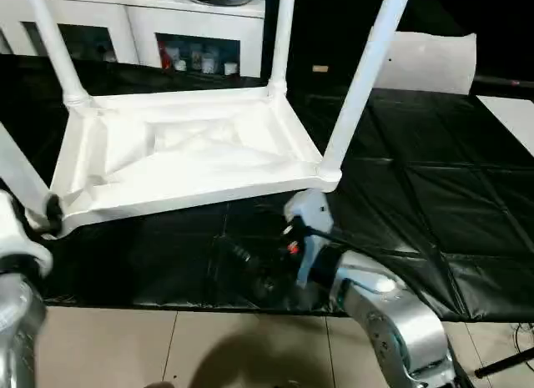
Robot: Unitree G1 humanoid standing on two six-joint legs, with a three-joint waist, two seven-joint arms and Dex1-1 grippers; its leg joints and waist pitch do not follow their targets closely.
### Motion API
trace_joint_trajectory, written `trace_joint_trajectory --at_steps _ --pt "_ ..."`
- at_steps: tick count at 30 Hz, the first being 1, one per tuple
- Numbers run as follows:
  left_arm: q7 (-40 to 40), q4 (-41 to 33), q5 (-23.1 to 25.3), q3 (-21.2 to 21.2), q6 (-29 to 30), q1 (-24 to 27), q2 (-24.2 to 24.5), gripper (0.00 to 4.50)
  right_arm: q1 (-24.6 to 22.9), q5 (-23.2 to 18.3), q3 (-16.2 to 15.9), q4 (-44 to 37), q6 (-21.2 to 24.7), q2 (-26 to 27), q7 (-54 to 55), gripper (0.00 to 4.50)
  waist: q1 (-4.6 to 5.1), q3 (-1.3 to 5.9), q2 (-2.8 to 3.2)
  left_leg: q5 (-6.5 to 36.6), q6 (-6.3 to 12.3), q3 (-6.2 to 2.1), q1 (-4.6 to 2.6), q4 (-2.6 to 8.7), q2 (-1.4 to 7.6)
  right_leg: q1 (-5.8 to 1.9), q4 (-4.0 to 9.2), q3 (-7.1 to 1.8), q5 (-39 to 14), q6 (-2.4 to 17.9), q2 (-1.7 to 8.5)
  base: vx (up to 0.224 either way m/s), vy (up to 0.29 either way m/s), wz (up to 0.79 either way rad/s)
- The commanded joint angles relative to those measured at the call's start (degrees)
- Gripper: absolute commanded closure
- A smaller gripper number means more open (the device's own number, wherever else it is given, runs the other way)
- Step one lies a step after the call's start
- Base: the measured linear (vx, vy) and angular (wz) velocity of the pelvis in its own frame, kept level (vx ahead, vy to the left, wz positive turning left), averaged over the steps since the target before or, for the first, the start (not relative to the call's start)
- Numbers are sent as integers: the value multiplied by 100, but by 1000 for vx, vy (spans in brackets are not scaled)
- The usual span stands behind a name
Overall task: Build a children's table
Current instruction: Rotate table base
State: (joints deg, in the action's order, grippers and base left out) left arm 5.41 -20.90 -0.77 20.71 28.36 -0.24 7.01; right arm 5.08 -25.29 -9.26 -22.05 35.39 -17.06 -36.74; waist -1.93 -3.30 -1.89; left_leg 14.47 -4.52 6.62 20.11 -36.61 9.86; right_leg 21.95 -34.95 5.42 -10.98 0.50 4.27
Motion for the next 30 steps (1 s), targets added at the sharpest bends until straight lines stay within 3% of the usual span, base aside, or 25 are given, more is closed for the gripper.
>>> trace_joint_trajectory --at_steps 1,9,10,13,18,24,25,30 --pt "-355 449 -190 140 -153 -260 276 37 92 -55 30 -12 -58 -50 -13 0 3 264 90 972 128 -46 45 584 257 -215 493 -349 -1739 709 381 0 0 0" --pt "-1432 1541 -729 176 -646 -808 844 31 94 -13 -25 27 -65 -20 -16 0 -9 312 77 615 79 -52 52 601 283 -253 394 -363 -1029 894 409 0 0 0" --pt "-1730 1733 -795 112 -748 -868 974 31 100 -13 -45 41 -61 -20 -28 0 -2 313 34 597 84 -44 57 603 291 -258 394 -362 -1000 909 412 0 0 0" --pt "-2663 2415 -1149 37 -892 -1100 1299 26 150 38 -133 142 -89 -38 -80 0 -30 301 32 685 78 -19 15 621 272 -224 417 -370 -1299 882 420 0 0 0" --pt "-3894 3067 -1627 -26 -1078 -1317 1587 12 272 283 -129 474 -104 -3 145 0 -92 290 45 788 -53 -5 -18 647 309 -197 410 -380 -1293 924 440 0 0 0" --pt "-5543 2863 -2238 -382 -824 -1004 2028 12 521 873 73 1187 -323 180 1004 0 -136 303 73 822 -294 40 -31 688 308 -191 345 -386 -1100 1024 443 0 0 0" --pt "-5893 2770 -2367 -491 -695 -919 2163 12 609 1043 103 1427 -392 231 1257 0 -121 295 28 907 -336 51 -31 699 308 -195 354 -395 -1215 1003 446 0 0 0" --pt "-6370 2300 -2760 -773 -229 -767 2257 12 764 1360 84 2009 -569 342 1684 0 -104 312 17 669 -287 84 -27 692 311 -223 333 -405 -1036 1091 459 0 0 0"
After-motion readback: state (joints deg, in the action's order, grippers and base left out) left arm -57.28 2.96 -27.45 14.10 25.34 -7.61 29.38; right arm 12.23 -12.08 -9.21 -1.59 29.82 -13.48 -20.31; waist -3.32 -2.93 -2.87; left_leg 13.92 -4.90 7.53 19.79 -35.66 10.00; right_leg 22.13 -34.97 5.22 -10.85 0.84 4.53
